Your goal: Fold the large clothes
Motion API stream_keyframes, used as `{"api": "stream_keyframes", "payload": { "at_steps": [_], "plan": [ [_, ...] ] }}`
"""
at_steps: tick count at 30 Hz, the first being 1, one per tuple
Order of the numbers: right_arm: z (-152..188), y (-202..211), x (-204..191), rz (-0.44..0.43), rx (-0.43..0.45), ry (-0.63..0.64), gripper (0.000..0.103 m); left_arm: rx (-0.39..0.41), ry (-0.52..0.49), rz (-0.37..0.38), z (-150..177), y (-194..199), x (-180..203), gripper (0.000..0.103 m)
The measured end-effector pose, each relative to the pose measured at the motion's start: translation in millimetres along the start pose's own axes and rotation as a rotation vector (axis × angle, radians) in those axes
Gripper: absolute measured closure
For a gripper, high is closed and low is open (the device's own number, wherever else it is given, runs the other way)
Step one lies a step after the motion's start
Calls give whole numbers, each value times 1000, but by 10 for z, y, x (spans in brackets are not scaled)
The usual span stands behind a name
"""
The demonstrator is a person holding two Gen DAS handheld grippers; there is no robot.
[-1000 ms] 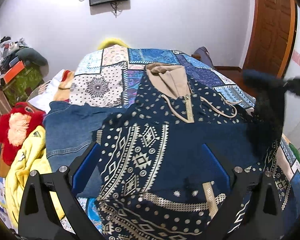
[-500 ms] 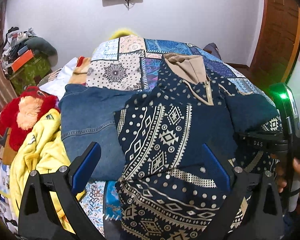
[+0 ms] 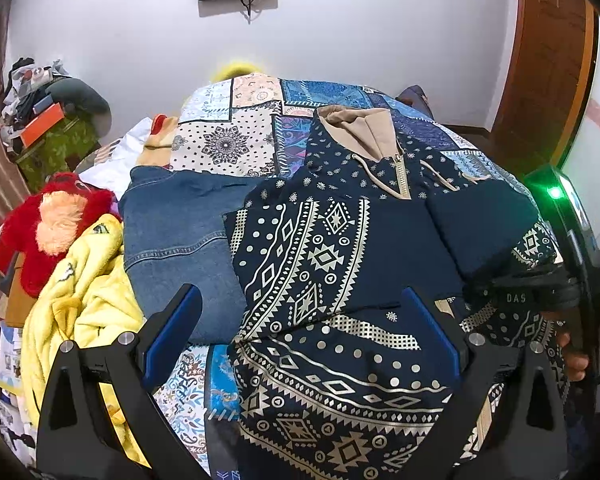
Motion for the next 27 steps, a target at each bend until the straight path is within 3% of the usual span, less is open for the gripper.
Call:
{"api": "stream_keyframes", "payload": {
  "at_steps": [7, 13, 16, 18, 21, 27],
  "plan": [
    [103, -8, 81, -70, 80, 26, 93, -26, -7, -14, 43, -61, 14, 2],
    [-129, 172, 27, -19, 152, 120, 93, -40, -11, -11, 40, -176, 90, 2],
    [-229, 50, 57, -14, 123, 130, 93, -59, -11, -13, 36, -291, 138, 2],
    [-216, -94, 129, -9, 101, 146, 93, -74, -10, -11, 40, -362, 158, 2],
    [-144, -92, 173, -27, 139, 175, 93, -102, -11, -7, 62, -485, 203, 2],
    [-61, -70, 170, 32, 153, 212, 93, -132, -29, -6, 126, -585, 317, 2]
  ]
}}
Point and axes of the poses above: each gripper's, at about its wrist camera, not at the fingertips, and y roughly against the way its jaws point, x to its right, z to its underside, the point moved 1 cm from there along -y, roughly the way its jaws point, and after that the axes turned 12 degrees about y, right-handed, at the moved point
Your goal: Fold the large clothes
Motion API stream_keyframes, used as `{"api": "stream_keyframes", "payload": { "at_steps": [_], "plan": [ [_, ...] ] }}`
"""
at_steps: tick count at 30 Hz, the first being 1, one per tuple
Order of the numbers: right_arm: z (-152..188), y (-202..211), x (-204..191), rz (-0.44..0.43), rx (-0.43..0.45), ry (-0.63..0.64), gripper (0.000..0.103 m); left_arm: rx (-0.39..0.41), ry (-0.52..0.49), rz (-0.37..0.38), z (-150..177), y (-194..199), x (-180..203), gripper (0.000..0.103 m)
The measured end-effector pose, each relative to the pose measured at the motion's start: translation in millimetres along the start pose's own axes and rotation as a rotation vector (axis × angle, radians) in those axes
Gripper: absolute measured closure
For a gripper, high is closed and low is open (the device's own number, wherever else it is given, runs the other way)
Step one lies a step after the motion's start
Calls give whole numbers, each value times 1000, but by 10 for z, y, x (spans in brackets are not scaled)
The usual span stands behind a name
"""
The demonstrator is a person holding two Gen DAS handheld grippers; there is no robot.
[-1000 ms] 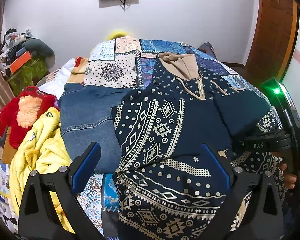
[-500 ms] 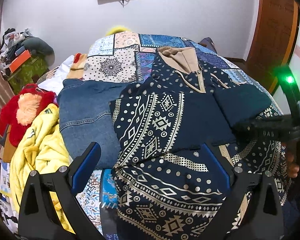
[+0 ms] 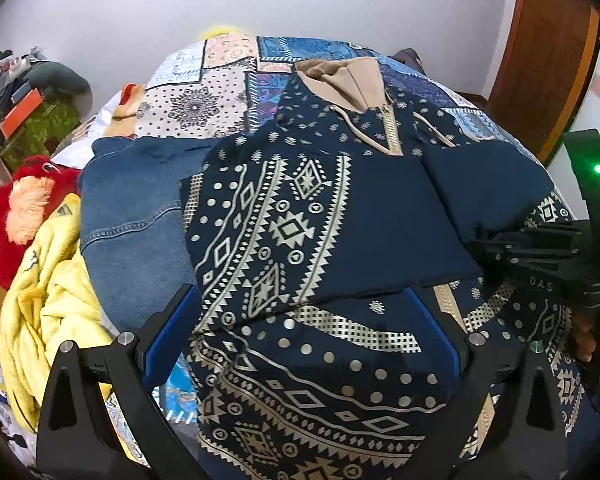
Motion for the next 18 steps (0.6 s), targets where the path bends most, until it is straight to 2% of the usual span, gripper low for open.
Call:
{"api": "stream_keyframes", "payload": {
  "at_steps": [5, 13, 18],
  "plan": [
    [66, 42, -8, 53, -4, 31, 93, 9, -28, -6, 20, 75, 77, 2],
    [424, 363, 255, -36, 7, -50, 93, 5, -46, 6, 4, 141, 218, 2],
    [669, 701, 398, -11, 29, -63, 93, -3, -83, 44, -101, 100, 569, 2]
  ]
}}
Point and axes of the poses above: each gripper's, at about its wrist camera, not at the fingertips, and y roughly against the way its jaws point, x to its right, z to its underside, the point moved 1 cm from there along -y, roughly the way its jaws point, and after that the axes turned 12 degrees about y, right-handed, at the moved point
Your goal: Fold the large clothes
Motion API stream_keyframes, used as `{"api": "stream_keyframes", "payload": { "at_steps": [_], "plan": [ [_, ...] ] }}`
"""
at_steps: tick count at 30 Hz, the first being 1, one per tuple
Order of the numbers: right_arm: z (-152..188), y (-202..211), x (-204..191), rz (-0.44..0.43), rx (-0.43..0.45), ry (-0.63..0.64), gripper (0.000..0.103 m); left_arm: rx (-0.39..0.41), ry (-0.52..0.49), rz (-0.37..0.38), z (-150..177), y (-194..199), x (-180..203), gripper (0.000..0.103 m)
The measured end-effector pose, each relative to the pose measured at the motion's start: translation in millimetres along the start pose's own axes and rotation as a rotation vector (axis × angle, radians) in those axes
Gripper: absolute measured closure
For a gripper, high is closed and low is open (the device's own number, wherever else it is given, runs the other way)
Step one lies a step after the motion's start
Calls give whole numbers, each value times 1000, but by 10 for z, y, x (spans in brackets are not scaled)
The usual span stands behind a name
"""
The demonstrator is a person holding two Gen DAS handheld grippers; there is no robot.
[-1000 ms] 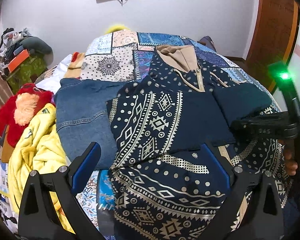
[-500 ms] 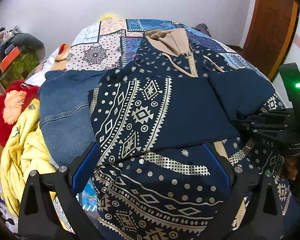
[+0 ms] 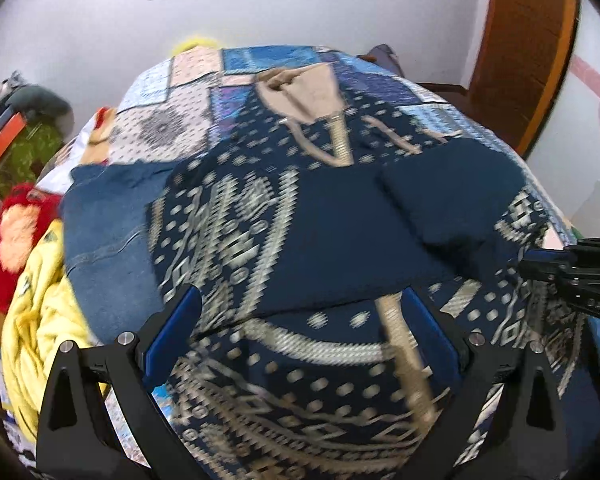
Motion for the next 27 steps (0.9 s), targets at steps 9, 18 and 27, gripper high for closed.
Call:
{"api": "stream_keyframes", "payload": {
  "at_steps": [9, 18, 27],
  "plan": [
    [258, 695, 937, 94, 125, -181, 93, -2, -204, 98, -319, -252, 1153, 2],
    [544, 855, 1781, 186, 138, -327, 93, -79, -347, 177, -485, -914, 2362, 2],
    [572, 649, 1858, 140, 124, -343, 93, -151, -336, 141, -574, -1403, 2528, 64]
  ]
}}
Point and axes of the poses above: each gripper's, at about its wrist camera, not at the fingertips, and y roughly against the way its jaws point, x to its right, z to its underside, the point moved 1 cm from there along -y, roughly the way its jaws point, and after that the axes turned 12 degrees about y, right-handed, at the moved point
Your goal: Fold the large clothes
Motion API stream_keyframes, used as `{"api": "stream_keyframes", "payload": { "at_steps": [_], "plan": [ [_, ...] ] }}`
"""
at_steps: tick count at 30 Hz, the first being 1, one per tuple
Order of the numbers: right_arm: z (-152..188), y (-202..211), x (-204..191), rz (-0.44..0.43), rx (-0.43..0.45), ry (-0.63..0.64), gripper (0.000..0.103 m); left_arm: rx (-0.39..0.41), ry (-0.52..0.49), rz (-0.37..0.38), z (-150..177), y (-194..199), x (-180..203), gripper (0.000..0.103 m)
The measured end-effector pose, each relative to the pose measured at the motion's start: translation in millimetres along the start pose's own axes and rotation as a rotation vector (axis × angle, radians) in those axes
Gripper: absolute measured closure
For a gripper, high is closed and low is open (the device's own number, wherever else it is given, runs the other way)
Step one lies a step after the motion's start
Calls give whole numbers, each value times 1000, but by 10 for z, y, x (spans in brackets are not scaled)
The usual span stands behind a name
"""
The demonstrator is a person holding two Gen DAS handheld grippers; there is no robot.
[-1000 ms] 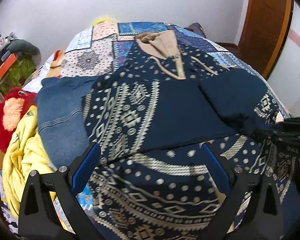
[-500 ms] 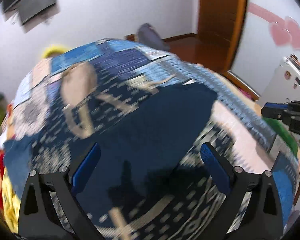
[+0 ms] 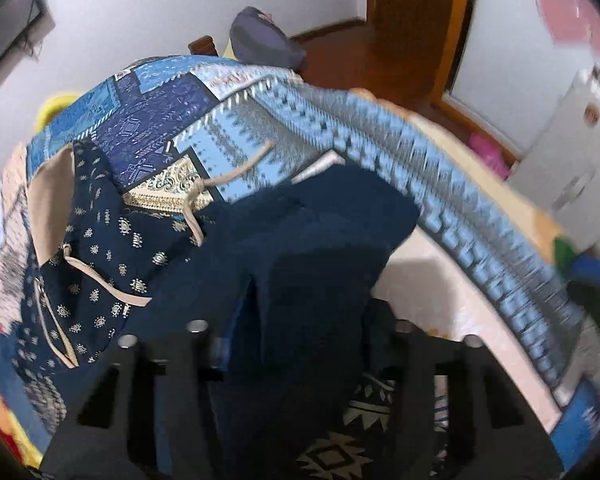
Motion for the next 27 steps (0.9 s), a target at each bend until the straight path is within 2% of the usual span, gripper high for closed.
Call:
{"api": "stream_keyframes", "payload": {
  "at_steps": [2, 3, 5, 7, 11, 16, 18, 22, 27],
  "plan": [
    [-8, -46, -63, -13, -2, 11, 93, 35, 66, 83, -47, 229, -148, 87],
    [-20, -72, -95, -16, -4, 19, 93, 49, 82, 104, -79, 306, -191, 92],
    [-40, -121, -180, -18, -8, 34, 93, 102, 109, 128, -144, 528, -323, 94],
    [-78, -161, -283, -36, -11, 43, 93, 175, 124, 121, -192, 817, -502, 94],
    [-188, -169, -526, -98, 11, 63, 93, 330, 172, 72, -219, 1397, -1000, 95],
    [-391, -200, -903, -111, 30, 125, 93, 447, 256, -8, -54, 1816, -1768, 95],
    [-454, -222, -1051, -109, 34, 154, 93, 455, 282, -36, 60, 1839, -2026, 95],
    [-542, -443, -1316, -88, 1, 203, 93, 381, 353, -68, 400, 1621, -2557, 95],
    [-422, -913, -1462, -61, -115, 241, 93, 214, 444, -112, 1023, 1054, -3062, 95]
  ]
}}
Point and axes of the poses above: each gripper's, at about its wrist camera, not at the fingertips, and y roughly against the way its jaws point, x to its right, z to its underside, the point moved 1 cm from there along -y, roughly the way its jaws point, and after that the axes turned 12 degrees about y, right-handed, at the moved point
